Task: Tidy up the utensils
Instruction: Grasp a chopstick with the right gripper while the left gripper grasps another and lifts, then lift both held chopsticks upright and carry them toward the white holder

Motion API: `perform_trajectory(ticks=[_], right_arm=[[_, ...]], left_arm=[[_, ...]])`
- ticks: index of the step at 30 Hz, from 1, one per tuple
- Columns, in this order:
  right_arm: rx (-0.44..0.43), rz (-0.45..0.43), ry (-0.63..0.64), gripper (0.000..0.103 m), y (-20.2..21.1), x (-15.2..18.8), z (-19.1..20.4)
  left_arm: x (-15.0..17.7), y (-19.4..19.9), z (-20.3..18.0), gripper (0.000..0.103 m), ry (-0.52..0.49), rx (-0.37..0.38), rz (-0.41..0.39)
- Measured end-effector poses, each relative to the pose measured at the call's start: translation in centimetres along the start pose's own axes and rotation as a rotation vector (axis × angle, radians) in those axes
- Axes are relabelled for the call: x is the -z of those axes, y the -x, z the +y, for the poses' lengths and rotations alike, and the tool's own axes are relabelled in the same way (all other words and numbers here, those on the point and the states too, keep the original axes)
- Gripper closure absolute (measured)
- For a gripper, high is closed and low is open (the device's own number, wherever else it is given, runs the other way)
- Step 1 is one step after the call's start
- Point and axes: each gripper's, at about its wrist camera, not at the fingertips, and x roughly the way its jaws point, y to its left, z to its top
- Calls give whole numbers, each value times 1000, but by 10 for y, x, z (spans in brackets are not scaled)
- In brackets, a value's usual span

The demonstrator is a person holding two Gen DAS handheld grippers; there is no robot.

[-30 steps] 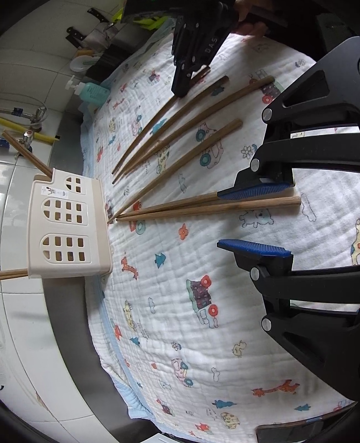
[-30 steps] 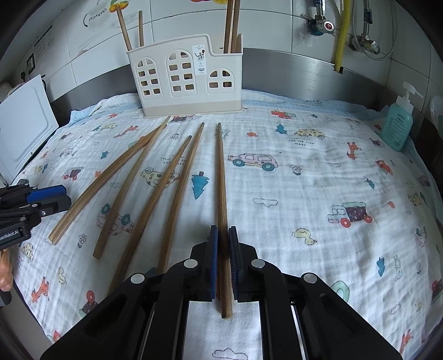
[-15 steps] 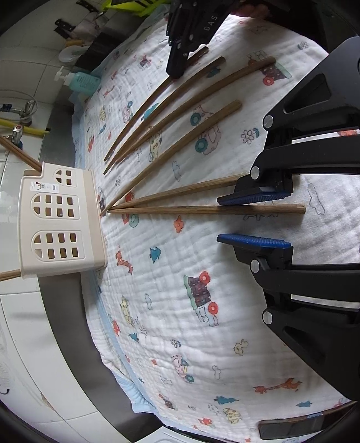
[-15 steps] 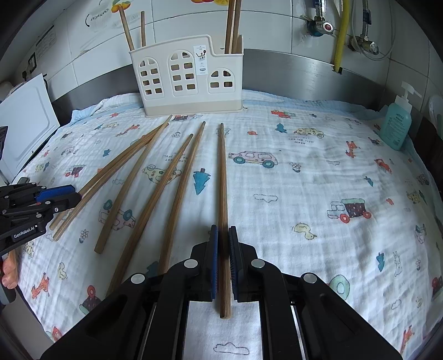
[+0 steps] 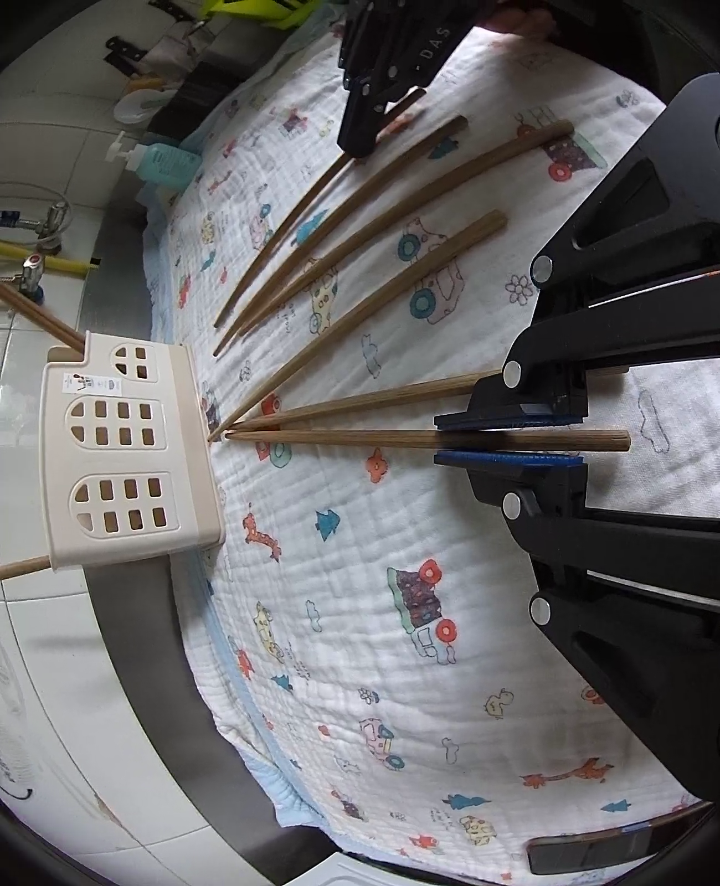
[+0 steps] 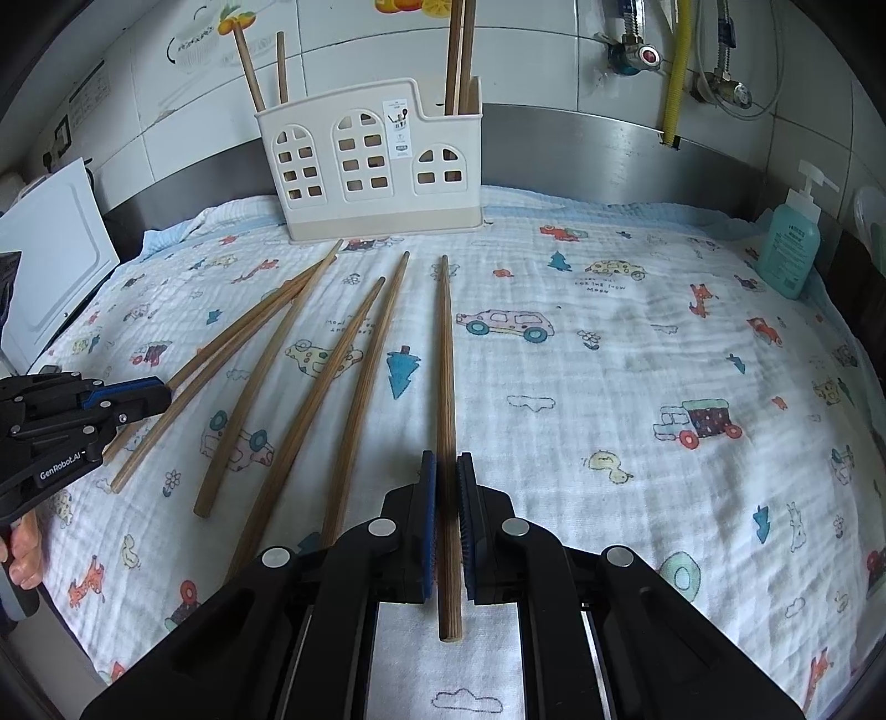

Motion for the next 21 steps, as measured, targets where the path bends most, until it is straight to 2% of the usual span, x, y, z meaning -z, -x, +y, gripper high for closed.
perform_trajectory(ticks=[6,14,21], right_arm=[[2,-66,12,96,27,-11,3],[-17,-180,37,96,72,-46,6],[-61,-220,55,96,92,-77,9]], left_arm=[[-4,19,11,97,48,53,-49],[-22,58,23,98,80,99,-167],[-35,73,30,98,94,125,-218]])
